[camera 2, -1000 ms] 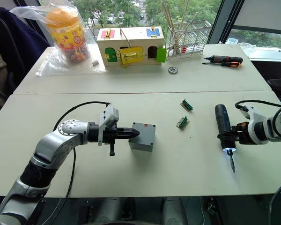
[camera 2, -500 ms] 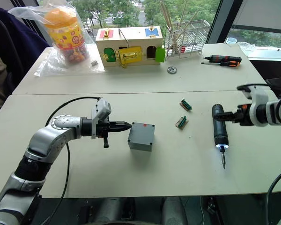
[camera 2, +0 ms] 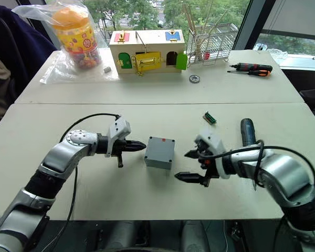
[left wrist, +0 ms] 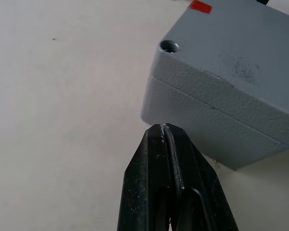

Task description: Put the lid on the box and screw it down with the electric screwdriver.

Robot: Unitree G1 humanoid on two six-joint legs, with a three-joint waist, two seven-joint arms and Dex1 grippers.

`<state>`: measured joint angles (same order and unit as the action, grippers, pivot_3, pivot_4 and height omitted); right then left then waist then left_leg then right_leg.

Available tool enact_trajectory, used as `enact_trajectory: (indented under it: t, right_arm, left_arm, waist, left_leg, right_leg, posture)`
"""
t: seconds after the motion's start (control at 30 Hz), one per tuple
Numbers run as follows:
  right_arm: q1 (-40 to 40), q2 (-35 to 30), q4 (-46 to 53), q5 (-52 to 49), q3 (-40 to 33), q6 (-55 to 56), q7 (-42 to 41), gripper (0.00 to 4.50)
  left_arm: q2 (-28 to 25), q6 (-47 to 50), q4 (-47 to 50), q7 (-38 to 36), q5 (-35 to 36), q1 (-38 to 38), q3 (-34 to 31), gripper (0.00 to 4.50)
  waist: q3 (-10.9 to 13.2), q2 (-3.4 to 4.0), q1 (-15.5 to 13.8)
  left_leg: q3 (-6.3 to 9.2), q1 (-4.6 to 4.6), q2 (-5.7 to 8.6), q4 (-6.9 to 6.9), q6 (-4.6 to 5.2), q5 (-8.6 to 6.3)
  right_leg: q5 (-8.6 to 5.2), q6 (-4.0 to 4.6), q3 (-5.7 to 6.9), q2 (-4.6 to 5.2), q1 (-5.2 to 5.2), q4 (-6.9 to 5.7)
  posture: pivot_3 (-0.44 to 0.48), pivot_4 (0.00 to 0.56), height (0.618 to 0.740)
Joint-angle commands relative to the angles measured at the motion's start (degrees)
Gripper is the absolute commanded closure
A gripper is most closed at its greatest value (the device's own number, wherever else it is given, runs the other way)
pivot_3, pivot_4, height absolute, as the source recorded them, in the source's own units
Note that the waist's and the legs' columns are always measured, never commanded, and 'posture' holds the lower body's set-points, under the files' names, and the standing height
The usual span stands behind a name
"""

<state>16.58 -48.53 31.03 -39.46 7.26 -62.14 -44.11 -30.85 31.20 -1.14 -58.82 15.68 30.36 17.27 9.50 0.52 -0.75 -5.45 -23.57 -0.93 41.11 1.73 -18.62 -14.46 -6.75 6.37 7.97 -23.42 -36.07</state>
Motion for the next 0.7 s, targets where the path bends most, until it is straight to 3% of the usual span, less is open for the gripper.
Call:
enact_trajectory:
  t: [0.03,0.33,0.53,0.7]
  right_arm:
    - [1.10,1.11,1.74,0.08,0.52,-0.02,0.95,0.03]
    - [1.74,8.29,3.92,-6.09,-0.63,-3.69,2.98,0.03]
    - [0.15,1.04,4.93,-1.37,-1.11,-2.22,3.39,0.03]
    - [0.85,0.20,1.36,2.85,1.03,2.05,2.90,0.03]
  left_arm:
    - [0.70,-2.79,-1.13,-1.51,-1.52,2.48,0.89,4.50]
    - [6.89,-9.34,-11.06,-0.35,-5.10,8.65,0.85,4.50]
    - [0.15,-9.36,-8.50,-1.36,-7.46,6.48,-0.71,4.50]
    - [-6.05,-5.72,-0.56,-5.07,-5.78,1.99,-0.70,4.50]
  waist:
    - [0.00,0.00,-0.02]
    - [0.01,-0.04,-0.13]
    - [0.02,-0.05,0.13]
    - [0.02,-0.05,0.02]
  left_leg:
    - [0.00,0.00,0.00,0.00,0.00,0.00]
    - [0.07,0.00,0.00,0.01,0.01,0.00]
    - [0.07,0.00,-0.01,-0.02,0.02,-0.01]
    - [0.06,0.00,-0.02,-0.06,0.02,-0.01]
  right_leg:
    - [0.00,0.00,0.00,-0.01,0.00,0.00]
    - [0.00,0.00,0.03,-0.03,0.04,0.01]
    - [0.00,0.00,0.02,-0.03,0.00,0.00]
    - [0.00,0.01,0.02,-0.03,-0.02,0.02]
  posture:
    - [0.000,0.150,0.711]
    - [0.000,0.150,0.711]
    - [0.000,0.150,0.711]
    - [0.000,0.150,0.711]
